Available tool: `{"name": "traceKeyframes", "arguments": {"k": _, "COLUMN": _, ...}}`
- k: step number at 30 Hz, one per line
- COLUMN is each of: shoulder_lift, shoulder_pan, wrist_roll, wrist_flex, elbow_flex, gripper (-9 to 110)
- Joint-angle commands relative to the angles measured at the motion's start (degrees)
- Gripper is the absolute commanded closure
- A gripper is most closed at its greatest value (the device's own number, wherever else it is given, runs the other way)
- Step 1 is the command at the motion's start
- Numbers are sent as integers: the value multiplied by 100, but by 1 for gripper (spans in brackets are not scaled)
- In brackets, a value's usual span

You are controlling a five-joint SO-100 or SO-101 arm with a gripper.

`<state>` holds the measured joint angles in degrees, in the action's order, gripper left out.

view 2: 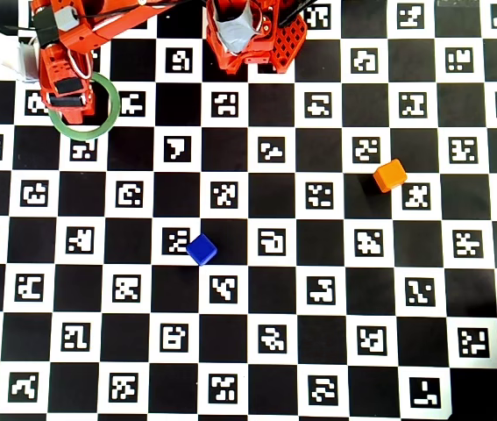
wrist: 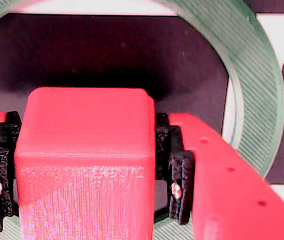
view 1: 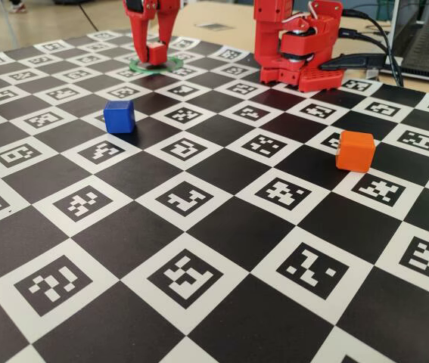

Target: Grab the red cube then put it in the green circle then put the blue cube on top and finally the orange cube on top

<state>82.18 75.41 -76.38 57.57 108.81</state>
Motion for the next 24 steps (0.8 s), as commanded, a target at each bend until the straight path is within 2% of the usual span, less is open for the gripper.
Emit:
{"name": "traceKeyframes", "arguments": {"k": 1, "shoulder_lift": 149, "shoulder_pan": -53, "wrist_roll": 53, "wrist_flex": -158, "elbow_flex": -18, "gripper": 94}}
{"name": "traceKeyframes", "arguments": {"k": 24, "shoulder_lift": 141, "shoulder_pan": -97, "wrist_roll": 105, "wrist_flex": -448, "elbow_flex": 141, "gripper": 94}}
